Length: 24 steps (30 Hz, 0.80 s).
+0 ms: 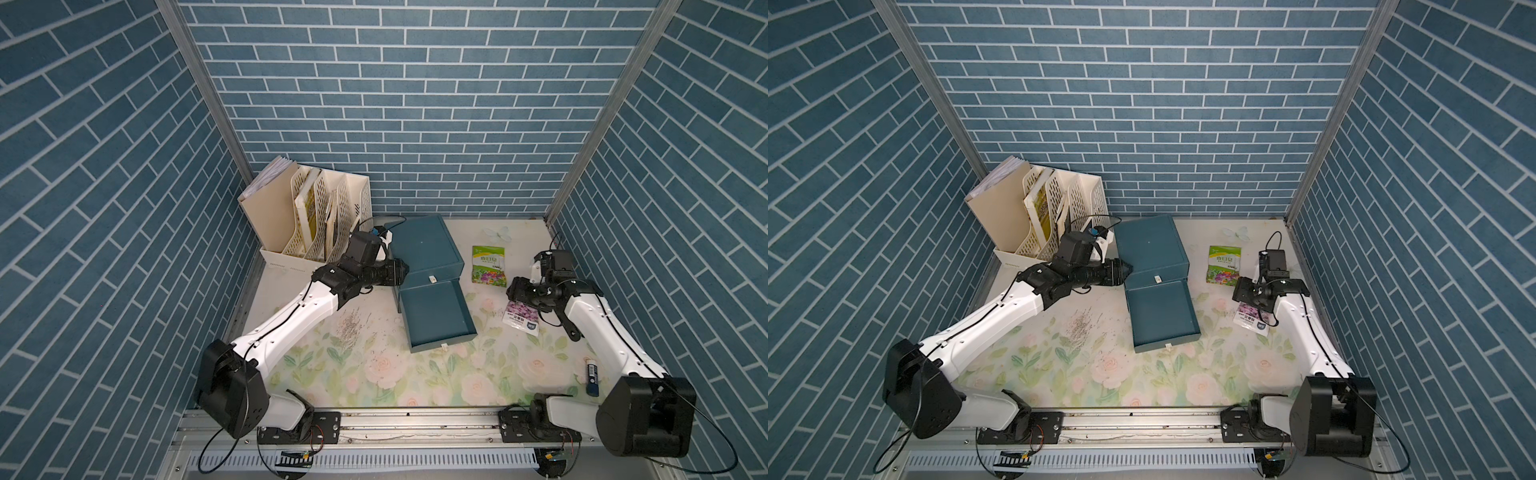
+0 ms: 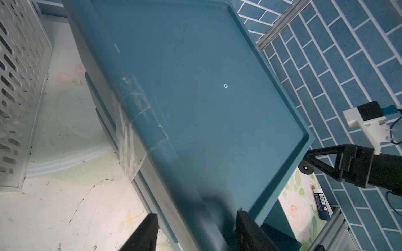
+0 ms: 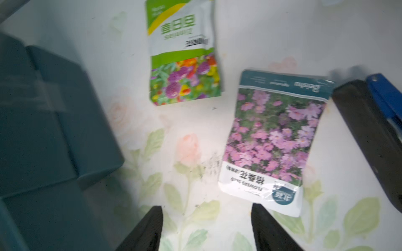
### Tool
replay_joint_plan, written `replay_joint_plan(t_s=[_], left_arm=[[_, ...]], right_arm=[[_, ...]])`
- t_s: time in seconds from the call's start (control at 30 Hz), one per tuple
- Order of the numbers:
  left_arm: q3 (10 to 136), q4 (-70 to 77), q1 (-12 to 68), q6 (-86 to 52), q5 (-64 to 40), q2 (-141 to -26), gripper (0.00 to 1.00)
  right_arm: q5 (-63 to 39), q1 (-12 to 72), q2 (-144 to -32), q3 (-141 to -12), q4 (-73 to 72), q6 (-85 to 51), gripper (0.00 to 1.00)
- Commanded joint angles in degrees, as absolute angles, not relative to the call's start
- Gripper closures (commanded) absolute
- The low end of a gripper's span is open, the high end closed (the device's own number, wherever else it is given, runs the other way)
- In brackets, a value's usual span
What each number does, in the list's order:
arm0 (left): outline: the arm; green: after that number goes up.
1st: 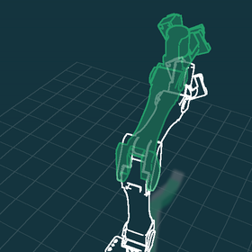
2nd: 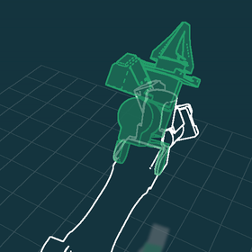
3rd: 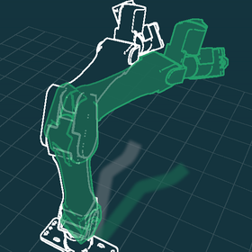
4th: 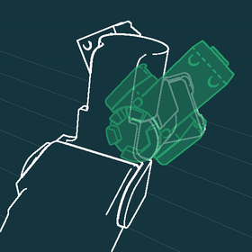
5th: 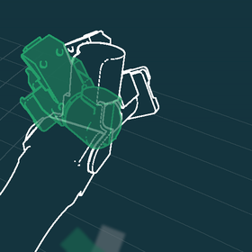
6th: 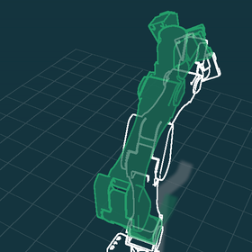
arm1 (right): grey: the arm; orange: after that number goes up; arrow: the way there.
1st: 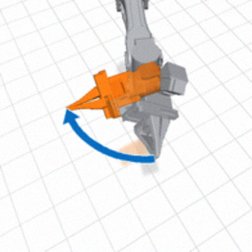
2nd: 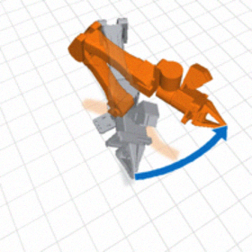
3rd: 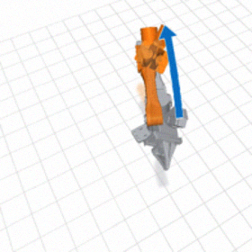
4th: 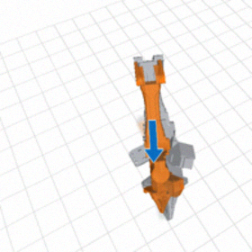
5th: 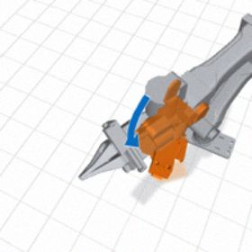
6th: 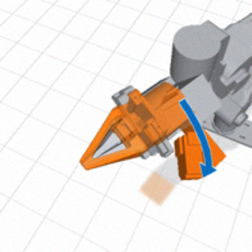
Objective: Take the seed bags out of the drawer
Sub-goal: Place the seed packet at the center of the board, then close the drawer in the storage box.
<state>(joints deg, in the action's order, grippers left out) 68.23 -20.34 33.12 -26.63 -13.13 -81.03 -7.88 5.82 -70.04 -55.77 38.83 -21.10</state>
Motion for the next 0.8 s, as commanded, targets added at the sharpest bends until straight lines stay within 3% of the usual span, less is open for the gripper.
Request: replay_joint_plan(t_s=[0.0,0.2,0.77], left_arm=[[67.29,-27.04,33.23,-24.96,-13.91,-82.39,0.39],[67.28,-26.95,33.22,-24.98,-13.84,-82.42,0.39],[67.57,-27.09,33.24,-25.14,-13.71,-82.18,0.39]], right_arm=[[-10.28,10.67,-66.51,-57.48,43.98,-24.18,0.28],[-10.79,20.7,-61.82,-58.95,45.57,-30.05,0.25],[-4.66,52.93,-62.55,-64.54,48.04,-45.64,0.25]])
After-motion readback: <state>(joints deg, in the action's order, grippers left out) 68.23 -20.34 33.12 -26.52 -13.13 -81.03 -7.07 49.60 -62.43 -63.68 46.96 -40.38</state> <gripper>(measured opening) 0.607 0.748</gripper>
